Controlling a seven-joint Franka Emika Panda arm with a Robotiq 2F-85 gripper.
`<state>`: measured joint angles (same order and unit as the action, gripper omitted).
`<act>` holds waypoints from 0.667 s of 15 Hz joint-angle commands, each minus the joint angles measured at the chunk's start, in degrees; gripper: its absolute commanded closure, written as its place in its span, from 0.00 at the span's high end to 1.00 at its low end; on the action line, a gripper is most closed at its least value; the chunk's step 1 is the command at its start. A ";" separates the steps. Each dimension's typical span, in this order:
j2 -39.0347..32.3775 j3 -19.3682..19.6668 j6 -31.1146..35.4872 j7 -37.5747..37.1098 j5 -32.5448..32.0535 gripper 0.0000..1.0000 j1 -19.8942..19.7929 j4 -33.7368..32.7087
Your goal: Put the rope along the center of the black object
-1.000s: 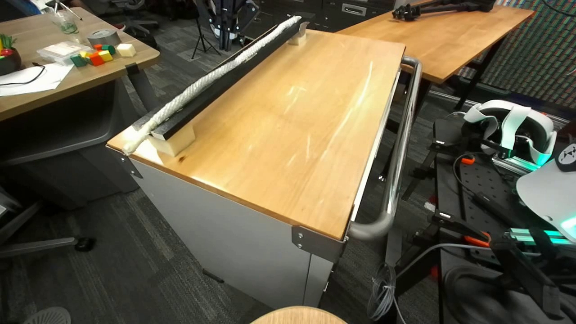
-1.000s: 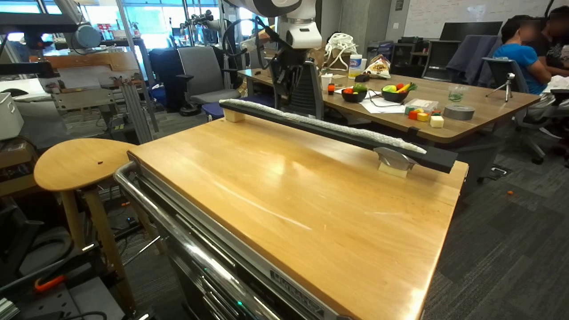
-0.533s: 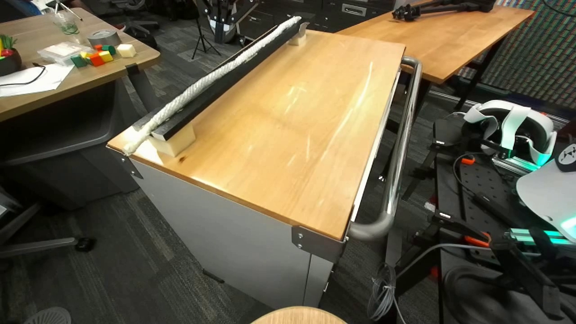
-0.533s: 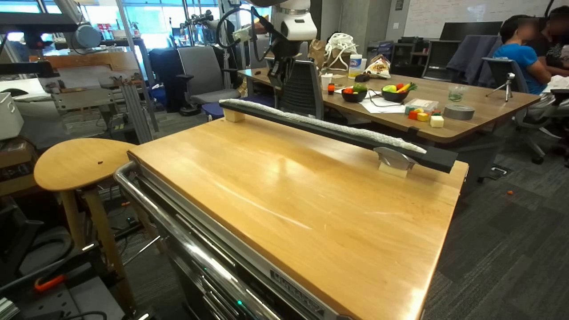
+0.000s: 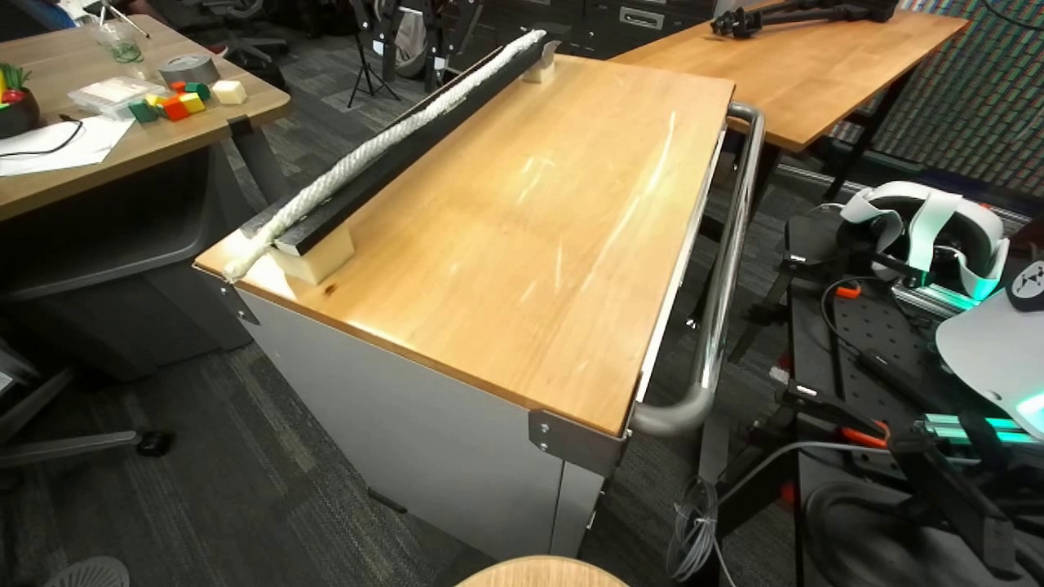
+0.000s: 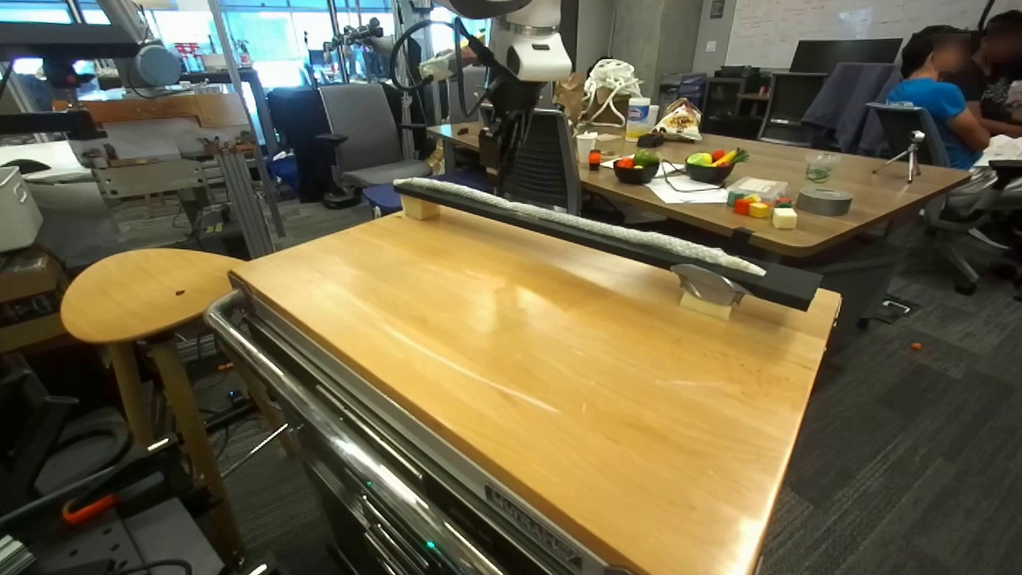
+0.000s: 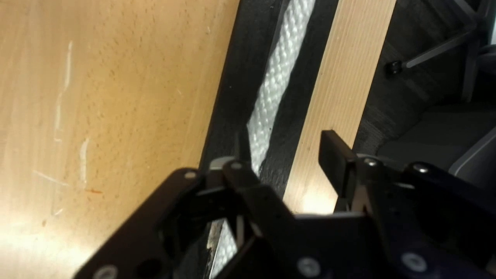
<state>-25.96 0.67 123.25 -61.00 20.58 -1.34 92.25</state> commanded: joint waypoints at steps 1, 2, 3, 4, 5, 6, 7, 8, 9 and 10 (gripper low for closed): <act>-1.04 -0.59 -0.87 0.44 3.59 0.83 -0.39 -1.74; -1.43 -0.78 -0.92 0.43 4.12 0.71 -0.20 -2.24; -1.77 -1.02 -0.99 0.39 4.37 0.45 0.06 -2.76; -2.06 -1.26 -0.86 0.31 4.47 0.46 0.37 -3.22; -2.30 -1.46 -0.61 0.29 4.40 0.44 0.63 -3.57; -2.58 -1.64 -0.73 0.15 4.21 0.34 0.95 -4.19; -2.92 -1.79 -0.84 0.10 4.04 0.26 1.19 -4.81; -3.47 -2.05 -1.67 0.15 4.11 0.17 1.30 -5.82; -4.03 -2.41 -2.85 0.22 4.42 0.11 1.25 -6.84; -4.62 -2.65 -3.64 0.22 4.51 0.02 1.30 -7.81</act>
<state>-28.32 -1.52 122.70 -60.98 23.72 -0.29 89.04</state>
